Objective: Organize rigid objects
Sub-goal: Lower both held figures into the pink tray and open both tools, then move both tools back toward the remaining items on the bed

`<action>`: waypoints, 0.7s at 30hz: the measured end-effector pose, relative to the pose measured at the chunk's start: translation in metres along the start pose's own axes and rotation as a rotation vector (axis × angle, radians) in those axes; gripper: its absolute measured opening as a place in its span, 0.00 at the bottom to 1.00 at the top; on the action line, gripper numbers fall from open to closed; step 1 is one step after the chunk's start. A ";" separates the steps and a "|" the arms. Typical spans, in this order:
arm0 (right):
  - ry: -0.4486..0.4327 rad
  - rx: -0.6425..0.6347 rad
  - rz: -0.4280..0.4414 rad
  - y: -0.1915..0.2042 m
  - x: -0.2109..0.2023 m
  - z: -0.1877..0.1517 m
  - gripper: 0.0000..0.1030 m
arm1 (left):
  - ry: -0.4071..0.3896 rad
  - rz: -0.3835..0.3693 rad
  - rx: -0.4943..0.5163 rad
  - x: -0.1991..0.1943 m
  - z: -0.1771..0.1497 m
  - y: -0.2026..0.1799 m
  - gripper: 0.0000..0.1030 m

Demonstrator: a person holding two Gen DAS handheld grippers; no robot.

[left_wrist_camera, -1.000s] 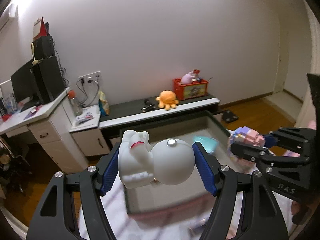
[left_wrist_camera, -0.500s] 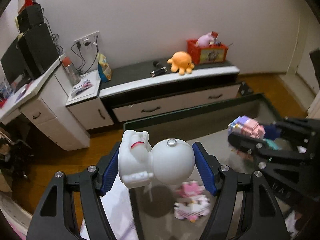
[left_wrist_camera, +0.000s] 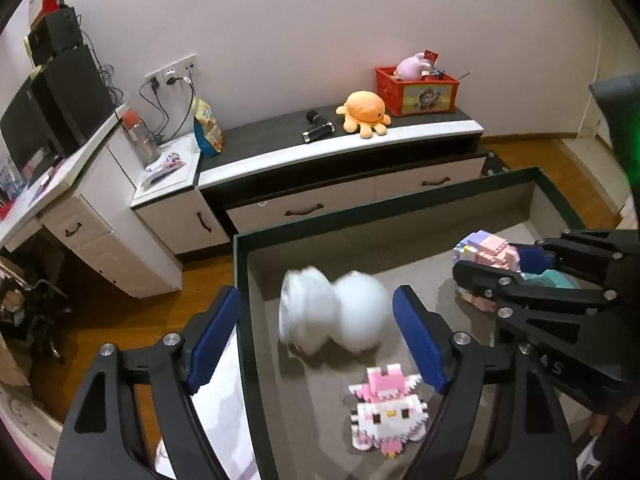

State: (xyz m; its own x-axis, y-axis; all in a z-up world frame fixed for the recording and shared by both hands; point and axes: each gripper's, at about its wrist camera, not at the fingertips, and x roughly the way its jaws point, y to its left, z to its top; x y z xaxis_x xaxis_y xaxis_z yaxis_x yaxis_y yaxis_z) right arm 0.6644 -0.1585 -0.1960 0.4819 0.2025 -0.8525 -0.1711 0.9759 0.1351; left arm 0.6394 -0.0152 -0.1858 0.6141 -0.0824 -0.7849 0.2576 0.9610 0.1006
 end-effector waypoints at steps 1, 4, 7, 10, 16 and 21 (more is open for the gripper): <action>-0.006 0.005 0.003 0.000 -0.004 -0.001 0.29 | -0.005 -0.008 -0.010 -0.005 -0.002 0.001 0.80; -0.040 0.022 -0.006 -0.002 -0.018 -0.001 0.50 | -0.035 -0.001 -0.009 -0.023 -0.004 0.004 0.83; -0.097 0.010 -0.003 0.000 -0.043 -0.006 0.75 | -0.064 -0.013 -0.009 -0.047 -0.006 0.008 0.87; -0.144 0.018 0.036 0.001 -0.069 -0.016 0.82 | -0.130 -0.063 -0.033 -0.086 -0.017 0.014 0.94; -0.253 -0.016 0.113 0.011 -0.141 -0.062 0.83 | -0.316 -0.105 -0.072 -0.179 -0.066 0.016 1.00; -0.336 -0.071 0.120 0.022 -0.189 -0.116 1.00 | -0.418 -0.144 -0.090 -0.238 -0.117 0.015 1.00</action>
State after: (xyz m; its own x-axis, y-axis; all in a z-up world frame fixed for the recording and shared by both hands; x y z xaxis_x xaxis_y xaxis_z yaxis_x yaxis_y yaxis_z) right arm 0.4696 -0.1845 -0.0904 0.7086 0.3418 -0.6172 -0.2969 0.9380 0.1786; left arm 0.4100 0.0500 -0.0691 0.8301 -0.2992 -0.4705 0.3083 0.9494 -0.0599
